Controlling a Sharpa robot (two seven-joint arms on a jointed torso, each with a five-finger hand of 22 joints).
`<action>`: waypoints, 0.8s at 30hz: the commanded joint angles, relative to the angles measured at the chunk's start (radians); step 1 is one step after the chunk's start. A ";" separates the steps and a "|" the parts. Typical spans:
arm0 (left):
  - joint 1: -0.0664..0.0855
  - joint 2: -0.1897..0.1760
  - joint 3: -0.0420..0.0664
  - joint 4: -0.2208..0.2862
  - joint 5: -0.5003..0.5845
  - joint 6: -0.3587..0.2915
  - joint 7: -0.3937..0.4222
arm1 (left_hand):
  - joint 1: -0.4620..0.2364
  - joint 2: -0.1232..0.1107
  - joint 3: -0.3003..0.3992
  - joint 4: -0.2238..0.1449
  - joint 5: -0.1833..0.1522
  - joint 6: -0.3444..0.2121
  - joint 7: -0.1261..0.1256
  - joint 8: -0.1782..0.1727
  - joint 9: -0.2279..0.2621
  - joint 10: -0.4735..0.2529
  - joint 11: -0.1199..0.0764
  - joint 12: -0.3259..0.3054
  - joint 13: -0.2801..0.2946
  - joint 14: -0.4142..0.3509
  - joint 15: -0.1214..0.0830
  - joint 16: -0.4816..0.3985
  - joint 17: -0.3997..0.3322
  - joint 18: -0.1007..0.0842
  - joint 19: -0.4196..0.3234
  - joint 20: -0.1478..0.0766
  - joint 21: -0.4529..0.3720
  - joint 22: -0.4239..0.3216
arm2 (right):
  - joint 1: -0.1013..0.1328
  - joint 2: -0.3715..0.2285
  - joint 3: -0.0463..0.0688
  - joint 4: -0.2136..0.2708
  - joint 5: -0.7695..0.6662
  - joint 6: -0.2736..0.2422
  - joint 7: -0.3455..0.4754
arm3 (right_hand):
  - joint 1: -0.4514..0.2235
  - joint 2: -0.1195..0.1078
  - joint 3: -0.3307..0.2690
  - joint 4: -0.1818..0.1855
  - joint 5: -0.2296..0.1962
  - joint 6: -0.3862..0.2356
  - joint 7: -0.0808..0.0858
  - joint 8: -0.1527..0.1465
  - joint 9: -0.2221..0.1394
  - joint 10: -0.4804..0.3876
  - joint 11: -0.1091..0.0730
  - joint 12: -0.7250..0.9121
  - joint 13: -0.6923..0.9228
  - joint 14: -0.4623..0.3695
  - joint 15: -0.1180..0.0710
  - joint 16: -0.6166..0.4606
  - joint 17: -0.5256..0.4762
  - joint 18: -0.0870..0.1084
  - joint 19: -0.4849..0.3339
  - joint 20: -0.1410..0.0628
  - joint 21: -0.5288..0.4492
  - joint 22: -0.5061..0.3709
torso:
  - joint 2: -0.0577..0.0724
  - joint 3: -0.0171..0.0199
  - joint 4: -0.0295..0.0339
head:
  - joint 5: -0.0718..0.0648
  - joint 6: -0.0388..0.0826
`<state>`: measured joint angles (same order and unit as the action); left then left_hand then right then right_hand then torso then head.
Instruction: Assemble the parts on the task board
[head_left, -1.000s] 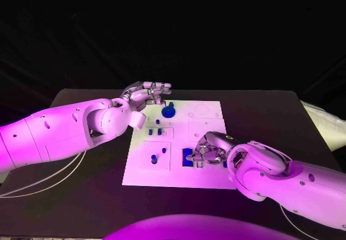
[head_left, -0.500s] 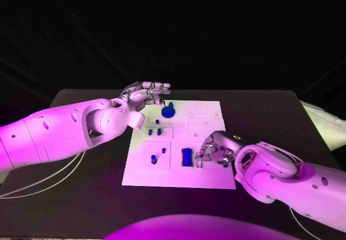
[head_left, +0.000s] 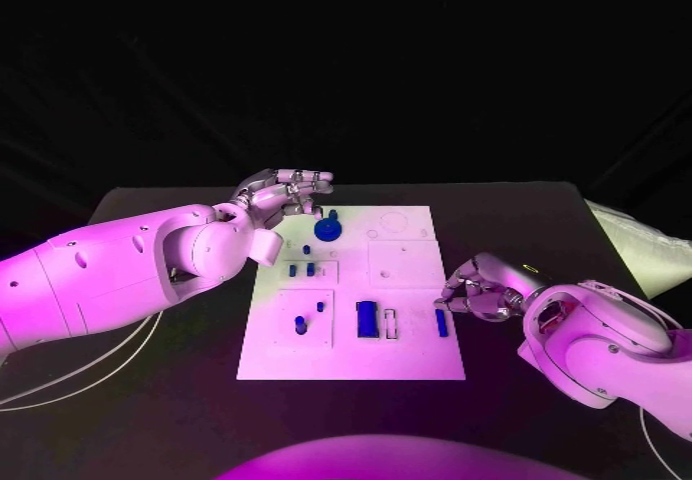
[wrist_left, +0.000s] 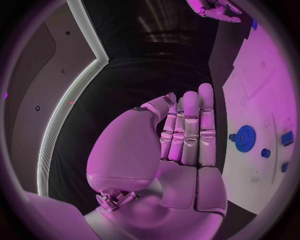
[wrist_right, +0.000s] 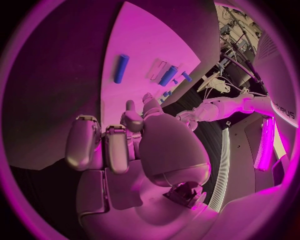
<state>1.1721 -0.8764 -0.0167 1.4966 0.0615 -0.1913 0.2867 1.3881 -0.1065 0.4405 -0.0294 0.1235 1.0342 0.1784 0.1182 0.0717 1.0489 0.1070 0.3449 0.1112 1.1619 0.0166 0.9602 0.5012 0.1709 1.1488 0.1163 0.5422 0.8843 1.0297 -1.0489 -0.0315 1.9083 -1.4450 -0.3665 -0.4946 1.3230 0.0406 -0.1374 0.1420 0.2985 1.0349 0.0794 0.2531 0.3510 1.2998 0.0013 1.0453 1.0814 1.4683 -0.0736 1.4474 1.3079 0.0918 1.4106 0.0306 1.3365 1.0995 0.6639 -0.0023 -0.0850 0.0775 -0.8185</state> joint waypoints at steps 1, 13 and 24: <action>-0.002 0.002 0.000 0.000 -0.006 0.012 0.009 | -0.006 0.007 -0.001 -0.002 0.005 -0.009 -0.001 0.000 -0.001 -0.007 -0.003 0.005 -0.001 -0.006 0.003 0.000 -0.001 0.010 0.007 0.001 -0.006 0.000 | -0.002 -0.008 -0.004 -0.010 -0.055 0.031 -0.016 | 0.009 0.001 0.007 -0.003 0.003 -0.004 0.002 -0.006 -0.002 -0.009 0.000 -0.008 -0.004 0.063 0.003 -0.001 0.034 -0.004 0.001 0.003 0.002 -0.003 | 0.000 -0.0002 -0.0030 | -0.009 0.003; -0.020 0.000 0.000 0.000 -0.007 0.014 0.011 | -0.006 0.007 -0.001 -0.002 0.005 -0.009 -0.001 0.000 -0.001 -0.007 -0.003 0.005 -0.001 -0.006 0.003 0.000 -0.001 0.010 0.007 0.001 -0.006 0.000 | -0.036 0.026 -0.010 -0.035 -0.132 0.056 -0.063 | -0.006 0.000 0.005 0.013 -0.004 0.007 0.003 -0.012 -0.003 -0.009 0.001 -0.014 -0.006 0.060 0.005 -0.007 0.026 -0.004 -0.001 0.007 0.002 -0.002 | 0.001 -0.0003 0.0034 | -0.014 0.004; -0.022 0.001 0.000 -0.001 -0.007 0.016 0.010 | -0.006 0.007 -0.001 -0.002 0.005 -0.009 -0.001 0.000 -0.001 -0.007 -0.003 0.005 -0.001 -0.006 0.003 0.000 -0.001 0.010 0.007 0.001 -0.006 0.000 | -0.045 0.061 -0.010 -0.058 -0.157 0.098 -0.075 | -0.020 -0.006 0.000 0.027 -0.007 0.013 0.003 -0.014 -0.003 -0.010 0.002 -0.021 -0.010 0.058 0.006 -0.012 0.019 -0.003 -0.005 0.008 -0.002 -0.009 | 0.000 -0.0008 0.0015 | -0.009 0.000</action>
<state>1.1509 -0.8765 -0.0173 1.4949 0.0597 -0.1911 0.2872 1.3881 -0.1065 0.4405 -0.0294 0.1235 1.0342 0.1784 0.1182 0.0719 1.0489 0.1069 0.3448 0.1112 1.1619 0.0166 0.9602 0.5013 0.1710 1.1488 0.1163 0.5422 0.8843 0.9865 -0.9906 -0.0414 1.8534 -1.5635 -0.3080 -0.5509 1.3121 0.0304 -0.1366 0.1635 0.2976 1.0386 0.0831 0.2453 0.3492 1.2963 0.0048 1.0290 1.0723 1.4683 -0.0736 1.4394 1.3076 0.0918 1.4069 0.0343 1.3365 1.0920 0.6644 -0.0034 -0.0825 0.0663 -0.8170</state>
